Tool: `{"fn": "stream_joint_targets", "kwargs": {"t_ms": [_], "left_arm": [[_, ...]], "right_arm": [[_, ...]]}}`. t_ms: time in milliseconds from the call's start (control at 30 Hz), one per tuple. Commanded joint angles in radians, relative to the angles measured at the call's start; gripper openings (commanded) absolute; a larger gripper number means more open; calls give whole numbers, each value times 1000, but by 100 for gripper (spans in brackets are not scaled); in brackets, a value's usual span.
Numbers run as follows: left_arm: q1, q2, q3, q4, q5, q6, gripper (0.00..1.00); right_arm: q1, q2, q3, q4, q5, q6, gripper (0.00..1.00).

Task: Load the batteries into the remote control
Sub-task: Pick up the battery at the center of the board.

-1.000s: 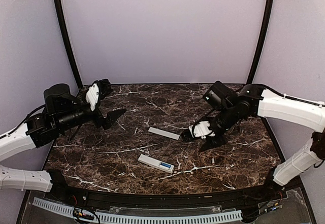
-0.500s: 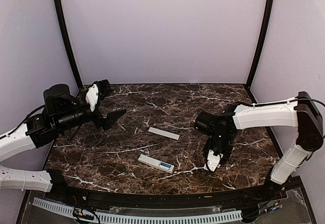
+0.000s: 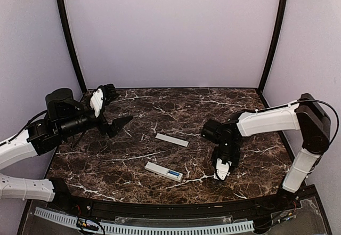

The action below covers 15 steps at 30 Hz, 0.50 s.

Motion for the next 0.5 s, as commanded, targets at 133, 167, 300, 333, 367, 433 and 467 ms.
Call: {"fn": "stream_joint_targets", "kwargs": {"t_ms": [133, 167, 300, 333, 367, 433, 467], "left_arm": [[-7, -18, -16, -7, 18, -10, 92], [-7, -19, -16, -8, 19, -10, 92], [-7, -20, -17, -8, 18, -9, 92], [-7, -20, -17, -7, 16, -8, 92], [-7, -20, -18, -8, 15, -7, 92], [-7, -19, -18, -7, 14, -8, 92], [-7, -19, -18, -8, 15, -8, 92]], "right_arm": [[-41, 3, -38, 55, 52, -74, 41], [-45, 1, -48, 77, 55, -87, 40], [-49, 4, -48, 78, 5, -89, 38], [-49, 9, -51, 76, 2, -89, 37], [-49, 14, -58, 81, 9, -85, 36], [-49, 16, -78, 98, 18, -73, 33], [-49, 16, -86, 103, 5, -67, 32]]}}
